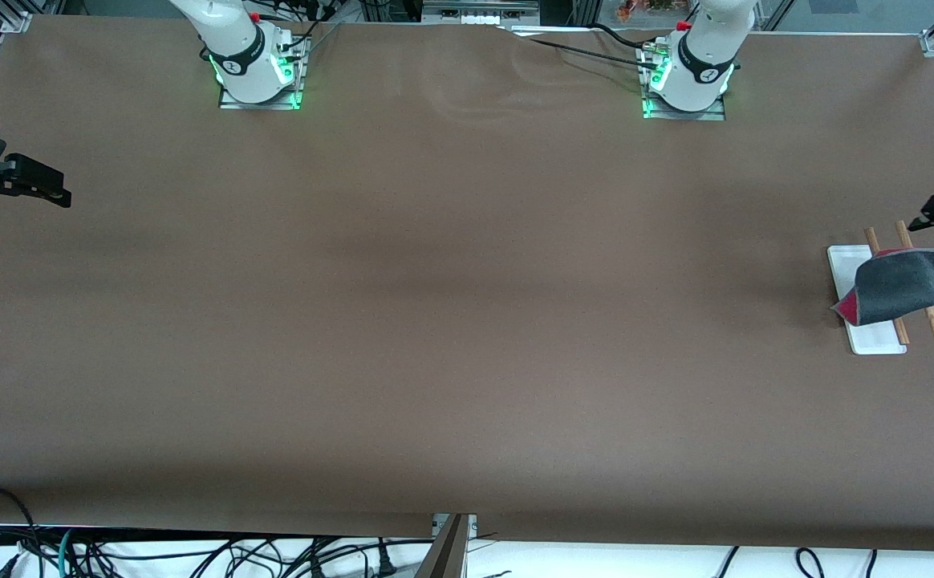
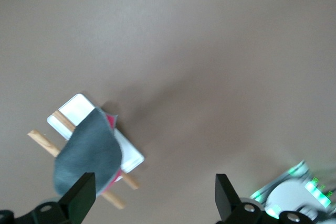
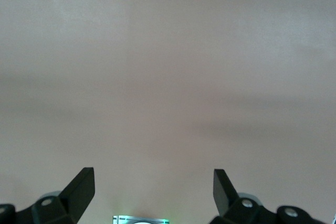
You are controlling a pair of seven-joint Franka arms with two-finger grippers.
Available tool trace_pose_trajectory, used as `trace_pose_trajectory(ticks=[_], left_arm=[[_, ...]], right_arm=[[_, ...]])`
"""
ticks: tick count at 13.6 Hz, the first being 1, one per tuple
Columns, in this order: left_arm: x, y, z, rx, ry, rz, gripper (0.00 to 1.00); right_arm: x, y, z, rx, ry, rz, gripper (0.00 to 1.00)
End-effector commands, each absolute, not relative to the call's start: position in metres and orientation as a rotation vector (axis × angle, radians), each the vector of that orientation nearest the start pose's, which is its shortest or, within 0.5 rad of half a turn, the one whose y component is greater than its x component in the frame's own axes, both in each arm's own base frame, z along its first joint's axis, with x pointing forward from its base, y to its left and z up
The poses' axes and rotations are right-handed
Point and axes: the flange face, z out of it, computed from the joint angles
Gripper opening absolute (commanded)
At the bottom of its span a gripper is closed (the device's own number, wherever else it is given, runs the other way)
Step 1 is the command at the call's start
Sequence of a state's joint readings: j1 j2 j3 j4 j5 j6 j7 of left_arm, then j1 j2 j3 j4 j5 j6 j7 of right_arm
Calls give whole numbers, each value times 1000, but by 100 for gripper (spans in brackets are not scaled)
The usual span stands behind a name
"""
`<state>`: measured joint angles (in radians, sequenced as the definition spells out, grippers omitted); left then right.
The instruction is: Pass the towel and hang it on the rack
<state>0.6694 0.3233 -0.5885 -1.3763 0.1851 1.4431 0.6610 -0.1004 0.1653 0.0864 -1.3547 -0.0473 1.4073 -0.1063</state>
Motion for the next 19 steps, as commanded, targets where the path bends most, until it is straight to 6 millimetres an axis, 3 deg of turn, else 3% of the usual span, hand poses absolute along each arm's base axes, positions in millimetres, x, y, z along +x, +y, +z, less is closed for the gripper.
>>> trace_pose_trajectory(ticks=[1, 2, 4, 6, 8, 10, 19], left_arm=[[597, 72, 571, -3082, 665, 279, 100], [593, 41, 579, -3060, 606, 276, 100], [584, 1, 590, -3030, 408, 249, 100], [574, -7, 593, -3049, 246, 244, 100], [556, 1, 590, -3164, 173, 180, 100], [545, -13, 583, -3160, 158, 127, 100], [547, -25, 584, -3166, 143, 92, 100]], right_arm=[[586, -18, 618, -3145, -149, 168, 100], [586, -19, 617, -3145, -147, 170, 100], [586, -16, 617, -3145, -151, 167, 100], [586, -15, 618, -3145, -154, 165, 100], [586, -16, 617, -3145, -149, 170, 100], [587, -16, 615, -3145, -147, 172, 100], [586, -17, 619, -3154, -148, 162, 100]])
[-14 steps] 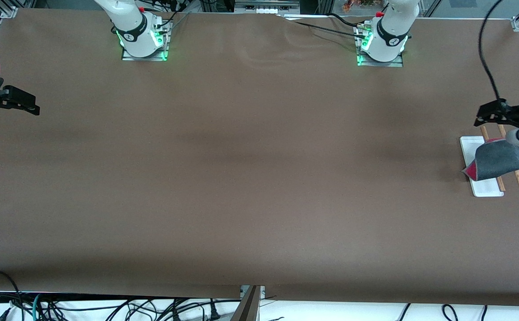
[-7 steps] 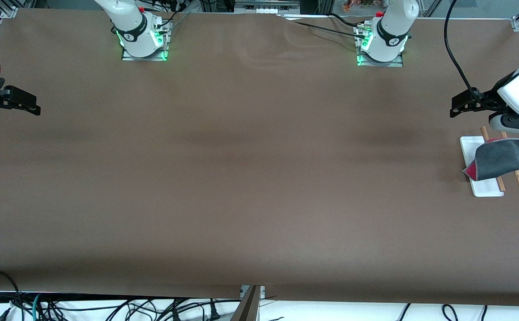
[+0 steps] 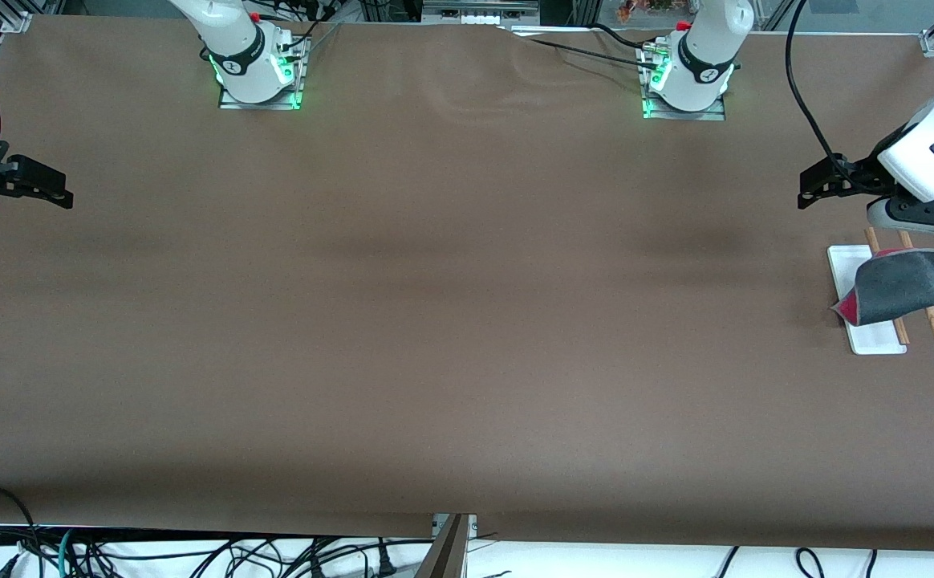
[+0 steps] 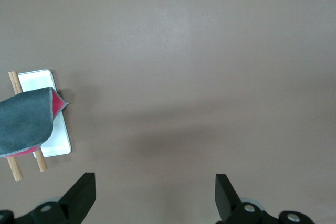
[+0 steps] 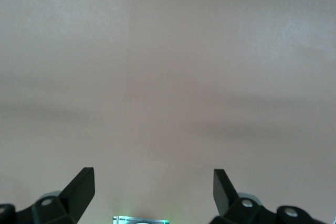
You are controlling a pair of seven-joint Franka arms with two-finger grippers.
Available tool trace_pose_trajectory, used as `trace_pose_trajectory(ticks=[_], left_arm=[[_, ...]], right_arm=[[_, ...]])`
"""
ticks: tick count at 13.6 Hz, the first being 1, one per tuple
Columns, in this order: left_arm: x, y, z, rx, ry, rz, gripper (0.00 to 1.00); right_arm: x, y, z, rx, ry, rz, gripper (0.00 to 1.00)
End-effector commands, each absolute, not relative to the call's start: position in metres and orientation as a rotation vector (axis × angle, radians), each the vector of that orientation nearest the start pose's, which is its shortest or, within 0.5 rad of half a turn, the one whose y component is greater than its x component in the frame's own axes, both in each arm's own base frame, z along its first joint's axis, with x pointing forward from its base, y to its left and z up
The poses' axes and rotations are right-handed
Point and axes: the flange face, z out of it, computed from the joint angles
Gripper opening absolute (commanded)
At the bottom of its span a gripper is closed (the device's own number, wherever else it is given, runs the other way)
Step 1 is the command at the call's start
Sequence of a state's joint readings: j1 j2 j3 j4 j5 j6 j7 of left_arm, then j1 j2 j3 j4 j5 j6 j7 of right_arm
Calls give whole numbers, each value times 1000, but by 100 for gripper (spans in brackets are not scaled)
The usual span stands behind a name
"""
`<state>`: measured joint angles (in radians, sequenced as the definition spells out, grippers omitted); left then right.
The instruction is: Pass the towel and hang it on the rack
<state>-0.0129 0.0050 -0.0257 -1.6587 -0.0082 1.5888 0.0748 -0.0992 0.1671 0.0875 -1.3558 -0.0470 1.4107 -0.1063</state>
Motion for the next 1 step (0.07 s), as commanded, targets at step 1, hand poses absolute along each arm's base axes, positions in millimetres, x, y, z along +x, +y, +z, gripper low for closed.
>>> trace_pose_trajectory(ticks=[1], left_arm=[[547, -26, 584, -3167, 119, 93, 100]], right_arm=[[585, -17, 621, -3161, -150, 155, 100]])
